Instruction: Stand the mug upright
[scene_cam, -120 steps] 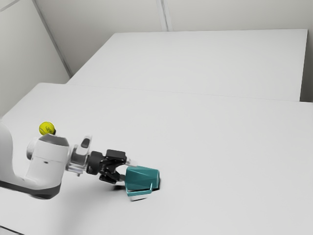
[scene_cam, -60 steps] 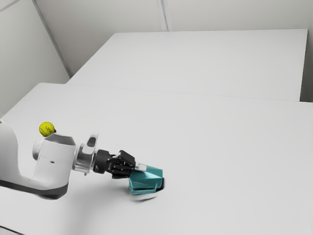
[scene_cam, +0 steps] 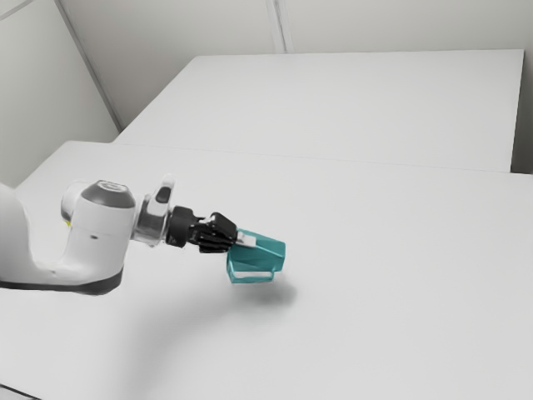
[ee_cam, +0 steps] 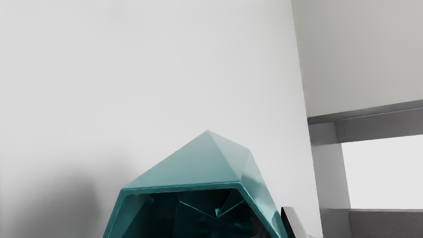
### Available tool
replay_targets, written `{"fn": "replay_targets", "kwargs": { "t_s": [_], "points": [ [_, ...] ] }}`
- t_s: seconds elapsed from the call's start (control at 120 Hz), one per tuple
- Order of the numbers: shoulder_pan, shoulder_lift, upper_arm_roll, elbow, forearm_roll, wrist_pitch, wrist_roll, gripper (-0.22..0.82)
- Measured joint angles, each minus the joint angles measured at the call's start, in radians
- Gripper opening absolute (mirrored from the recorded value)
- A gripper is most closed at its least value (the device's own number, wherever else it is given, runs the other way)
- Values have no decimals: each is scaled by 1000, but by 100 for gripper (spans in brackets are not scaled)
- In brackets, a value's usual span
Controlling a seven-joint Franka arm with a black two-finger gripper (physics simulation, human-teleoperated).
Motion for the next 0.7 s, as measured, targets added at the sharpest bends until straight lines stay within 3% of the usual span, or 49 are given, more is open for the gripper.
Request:
{"fn": "replay_targets", "kwargs": {
  "t_s": [0.108,0.217,0.358,0.492,0.7],
  "points": [
    [1,56,42,179,333,7,-41,-17],
    [4,186,73,455,735,-57,-119,-17],
    [7,335,79,662,1137,-121,-265,-17],
    [-52,457,80,754,1299,-126,-410,-17],
    [-95,519,81,768,1425,-76,-603,-18]
  ]
}}
